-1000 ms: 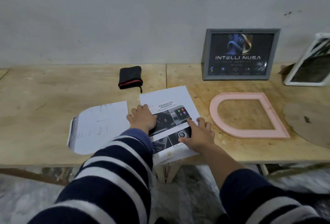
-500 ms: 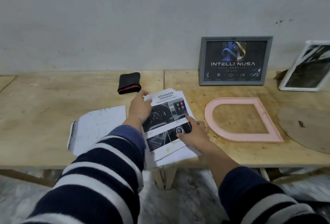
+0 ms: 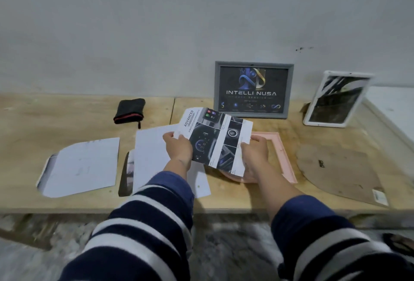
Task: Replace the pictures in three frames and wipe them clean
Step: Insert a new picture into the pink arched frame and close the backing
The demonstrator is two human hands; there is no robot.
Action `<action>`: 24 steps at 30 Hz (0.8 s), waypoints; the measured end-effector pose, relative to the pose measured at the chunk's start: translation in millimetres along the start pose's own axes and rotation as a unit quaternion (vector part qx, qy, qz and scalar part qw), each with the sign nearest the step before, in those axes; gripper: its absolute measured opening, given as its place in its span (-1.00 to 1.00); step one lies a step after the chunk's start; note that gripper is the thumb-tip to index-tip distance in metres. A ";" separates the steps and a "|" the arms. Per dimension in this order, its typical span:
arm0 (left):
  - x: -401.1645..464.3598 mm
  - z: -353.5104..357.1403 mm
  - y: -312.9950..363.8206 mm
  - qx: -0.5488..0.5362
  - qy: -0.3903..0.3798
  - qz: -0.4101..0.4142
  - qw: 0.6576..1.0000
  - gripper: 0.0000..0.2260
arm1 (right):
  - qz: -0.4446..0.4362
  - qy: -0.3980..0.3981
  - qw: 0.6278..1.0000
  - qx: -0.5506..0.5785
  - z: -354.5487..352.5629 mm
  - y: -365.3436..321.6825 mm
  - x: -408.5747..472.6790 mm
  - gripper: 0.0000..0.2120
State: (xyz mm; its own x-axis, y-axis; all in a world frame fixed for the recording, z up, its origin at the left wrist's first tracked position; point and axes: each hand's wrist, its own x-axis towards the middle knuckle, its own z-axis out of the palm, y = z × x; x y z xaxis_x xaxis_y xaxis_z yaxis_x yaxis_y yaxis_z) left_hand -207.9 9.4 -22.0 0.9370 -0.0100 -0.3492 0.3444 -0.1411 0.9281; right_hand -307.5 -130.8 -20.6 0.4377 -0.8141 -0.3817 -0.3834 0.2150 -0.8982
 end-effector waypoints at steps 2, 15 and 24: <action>-19.4 24.0 -11.5 0.025 -0.020 -0.004 0.999 -0.72 | -0.016 0.023 1.000 -0.014 -29.9 2.2 12.7 -0.71; -60.5 95.3 -64.2 0.403 -0.072 0.081 0.909 -0.56 | -0.024 -0.060 0.982 -0.178 -118.4 38.2 89.0 -0.65; -64.1 105.7 -65.2 0.530 -0.053 0.111 0.839 -0.51 | -0.085 -0.089 0.916 -0.382 -117.9 47.4 108.2 -0.44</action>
State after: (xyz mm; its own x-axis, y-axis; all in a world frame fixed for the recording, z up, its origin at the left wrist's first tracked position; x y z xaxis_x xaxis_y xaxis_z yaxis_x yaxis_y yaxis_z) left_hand -296.5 -85.4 -73.7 0.9412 -0.2331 -0.2446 -0.1365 -0.9245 0.3558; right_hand -374.2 -272.2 -78.8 0.6431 -0.6853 -0.3416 -0.7253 -0.4021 -0.5588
